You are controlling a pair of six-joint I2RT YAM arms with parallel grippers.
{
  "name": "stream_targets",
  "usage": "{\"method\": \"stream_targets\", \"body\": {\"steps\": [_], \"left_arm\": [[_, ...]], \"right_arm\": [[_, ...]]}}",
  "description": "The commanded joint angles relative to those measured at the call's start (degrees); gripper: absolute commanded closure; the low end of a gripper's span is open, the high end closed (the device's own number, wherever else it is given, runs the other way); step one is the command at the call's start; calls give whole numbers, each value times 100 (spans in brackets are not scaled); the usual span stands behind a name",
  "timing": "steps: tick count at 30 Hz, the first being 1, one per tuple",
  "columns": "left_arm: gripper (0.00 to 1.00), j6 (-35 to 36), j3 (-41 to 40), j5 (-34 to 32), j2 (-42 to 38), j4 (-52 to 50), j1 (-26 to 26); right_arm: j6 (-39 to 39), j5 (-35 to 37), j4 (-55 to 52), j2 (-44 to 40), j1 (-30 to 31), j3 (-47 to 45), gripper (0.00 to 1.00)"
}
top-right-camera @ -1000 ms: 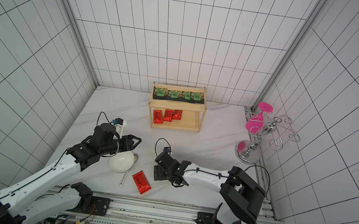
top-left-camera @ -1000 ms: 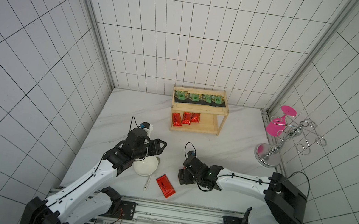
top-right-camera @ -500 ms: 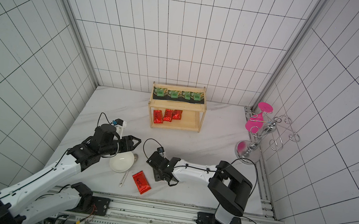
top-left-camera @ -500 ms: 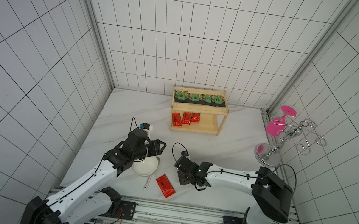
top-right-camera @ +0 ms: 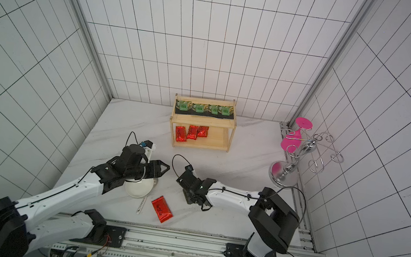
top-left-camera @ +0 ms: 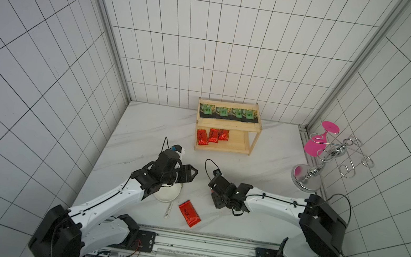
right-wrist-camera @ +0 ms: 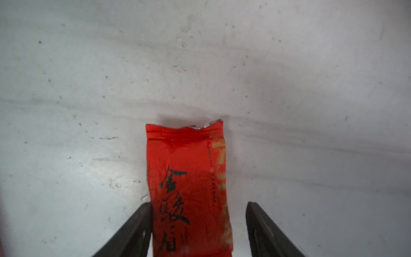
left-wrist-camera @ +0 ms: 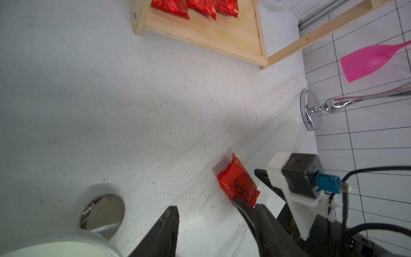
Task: Place the tea bags on the shelf by color
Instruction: Move the tea bag to the center of the board, then pick up the tea bag from the center of the board.
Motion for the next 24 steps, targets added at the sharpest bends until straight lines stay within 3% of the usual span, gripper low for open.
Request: {"method": "stream_targets", "body": {"steps": [1, 5, 8, 13, 16, 19, 24], "left_arm": [[43, 26, 193, 114, 448, 387, -227], [42, 100, 402, 379, 1118, 642, -463], [43, 177, 548, 542, 1597, 844, -676], [45, 272, 770, 683, 2297, 1167, -961], [48, 304, 905, 666, 2590, 1222, -975], [51, 415, 1098, 597, 2846, 1177, -975], [53, 538, 1299, 709, 3248, 1204, -974]], "right_arm": [[-205, 305, -137, -426, -128, -298, 27], [20, 348, -212, -960, -218, -608, 24], [313, 5, 48, -1547, -228, -914, 30], [940, -951, 1582, -2500, -470, -1912, 57], [1151, -1318, 2244, -2649, -661, -2314, 74], [1174, -1479, 2567, -2535, -804, -2454, 82], [1245, -1743, 3004, -2263, -929, -2626, 86]]}}
